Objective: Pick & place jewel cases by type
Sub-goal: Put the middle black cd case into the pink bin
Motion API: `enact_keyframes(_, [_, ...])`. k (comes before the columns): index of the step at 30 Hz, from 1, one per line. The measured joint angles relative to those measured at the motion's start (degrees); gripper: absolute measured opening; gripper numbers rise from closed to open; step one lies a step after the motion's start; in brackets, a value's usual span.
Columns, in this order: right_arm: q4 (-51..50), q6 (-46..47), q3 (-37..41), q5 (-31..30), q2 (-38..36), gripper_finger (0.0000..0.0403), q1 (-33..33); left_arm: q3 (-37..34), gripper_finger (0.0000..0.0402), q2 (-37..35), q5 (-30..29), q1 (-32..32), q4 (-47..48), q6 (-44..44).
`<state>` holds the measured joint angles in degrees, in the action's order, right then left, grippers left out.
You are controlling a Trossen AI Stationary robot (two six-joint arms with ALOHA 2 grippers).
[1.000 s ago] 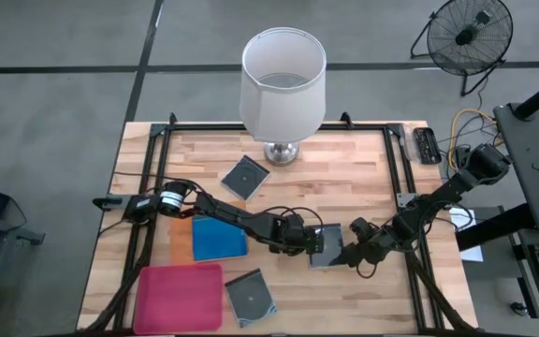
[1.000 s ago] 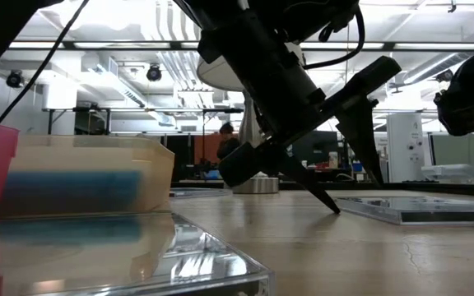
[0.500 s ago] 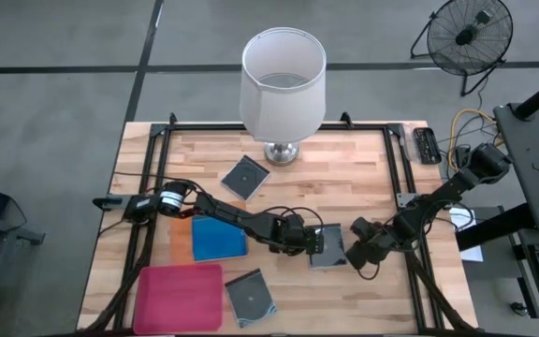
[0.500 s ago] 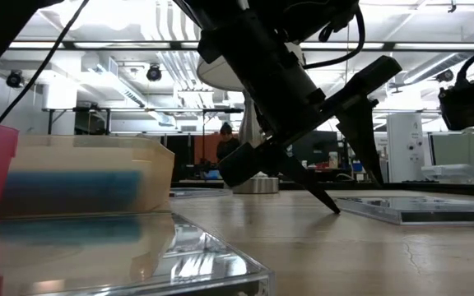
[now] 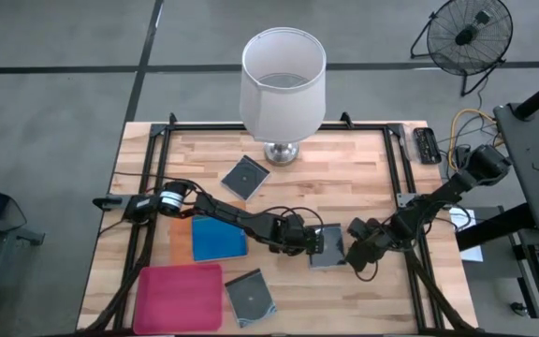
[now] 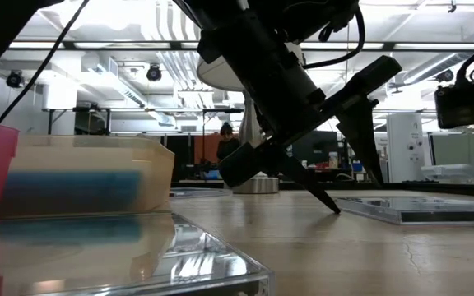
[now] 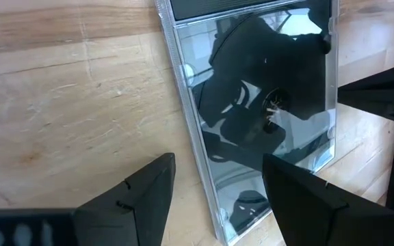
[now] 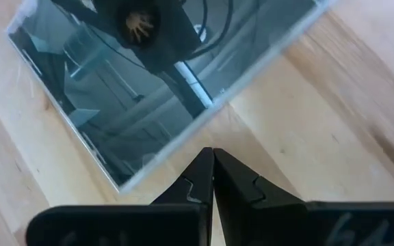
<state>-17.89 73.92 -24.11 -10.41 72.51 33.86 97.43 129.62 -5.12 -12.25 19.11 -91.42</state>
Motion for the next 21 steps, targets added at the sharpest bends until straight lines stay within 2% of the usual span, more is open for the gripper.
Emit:
enact_keyframes(10, [2.5, -1.99, 0.78, -0.23, 0.42, 0.0008, -3.02, 0.0, 0.0208, 0.0, -0.15, 0.0, -0.07, 0.14])
enact_keyframes(21, [11.95, -1.65, 0.1, 1.17, 7.98, 0.0008, -3.16, -0.13, 0.0208, -0.03, -0.51, -0.02, 1.22, 0.16])
